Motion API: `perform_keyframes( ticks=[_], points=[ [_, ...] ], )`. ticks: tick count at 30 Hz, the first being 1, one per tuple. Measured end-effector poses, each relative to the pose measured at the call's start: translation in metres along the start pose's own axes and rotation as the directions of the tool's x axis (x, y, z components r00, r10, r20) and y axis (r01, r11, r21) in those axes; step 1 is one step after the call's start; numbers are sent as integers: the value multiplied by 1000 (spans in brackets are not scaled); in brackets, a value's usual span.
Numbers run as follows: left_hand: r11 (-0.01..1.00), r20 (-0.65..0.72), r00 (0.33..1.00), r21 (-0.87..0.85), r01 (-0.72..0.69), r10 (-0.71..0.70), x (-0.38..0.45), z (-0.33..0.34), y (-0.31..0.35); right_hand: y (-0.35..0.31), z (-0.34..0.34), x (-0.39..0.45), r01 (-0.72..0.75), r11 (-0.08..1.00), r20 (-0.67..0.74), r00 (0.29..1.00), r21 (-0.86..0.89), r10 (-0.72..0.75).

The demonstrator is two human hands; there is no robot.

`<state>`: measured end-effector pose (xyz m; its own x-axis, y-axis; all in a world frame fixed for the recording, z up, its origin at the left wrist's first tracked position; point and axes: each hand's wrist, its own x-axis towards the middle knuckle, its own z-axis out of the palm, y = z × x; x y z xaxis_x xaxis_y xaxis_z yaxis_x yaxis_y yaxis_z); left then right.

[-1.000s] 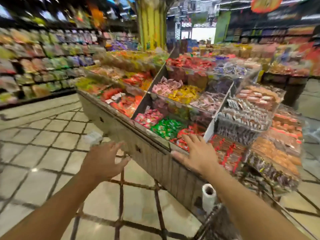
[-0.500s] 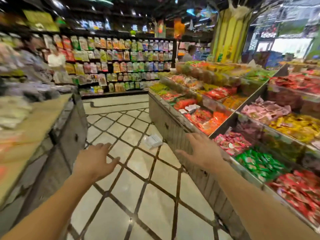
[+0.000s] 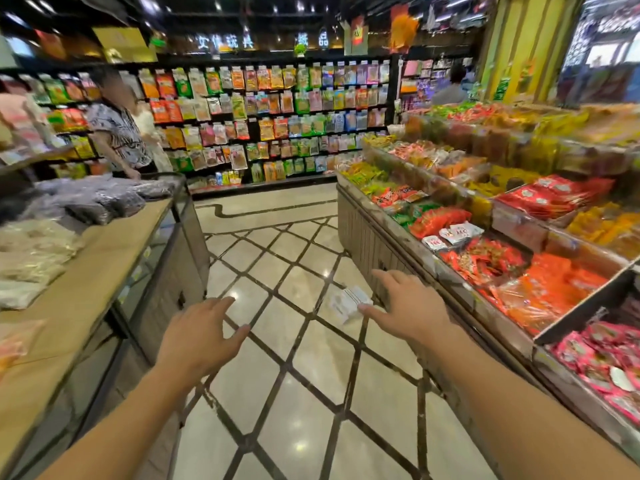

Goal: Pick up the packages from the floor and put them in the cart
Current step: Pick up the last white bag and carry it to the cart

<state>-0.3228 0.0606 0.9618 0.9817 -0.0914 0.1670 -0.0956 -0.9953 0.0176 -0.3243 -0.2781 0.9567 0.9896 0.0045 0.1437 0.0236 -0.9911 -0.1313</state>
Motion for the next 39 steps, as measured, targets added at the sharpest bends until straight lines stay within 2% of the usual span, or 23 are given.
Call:
perform_keyframes(
  ticks=[9,16,22,30,39],
  points=[
    [999,29,999,-45,-21,22,230,79,-37,6,64,221,-14,998,0,1000,-55,14],
    [993,59,993,-67,-98,103,432,117,-47,19,88,388,-93,994,13,996,-55,94],
    [981,70,984,-110,-158,167,567,148,-14,43,104,504,-153,987,14,988,-40,153],
    [964,99,962,-100,-245,254,743,222,56,99,169,672,-163,986,28,986,-19,163],
    [950,221,926,-132,-283,306,920,300,121,172,230,842,-218,975,150,966,40,210]
  ],
)
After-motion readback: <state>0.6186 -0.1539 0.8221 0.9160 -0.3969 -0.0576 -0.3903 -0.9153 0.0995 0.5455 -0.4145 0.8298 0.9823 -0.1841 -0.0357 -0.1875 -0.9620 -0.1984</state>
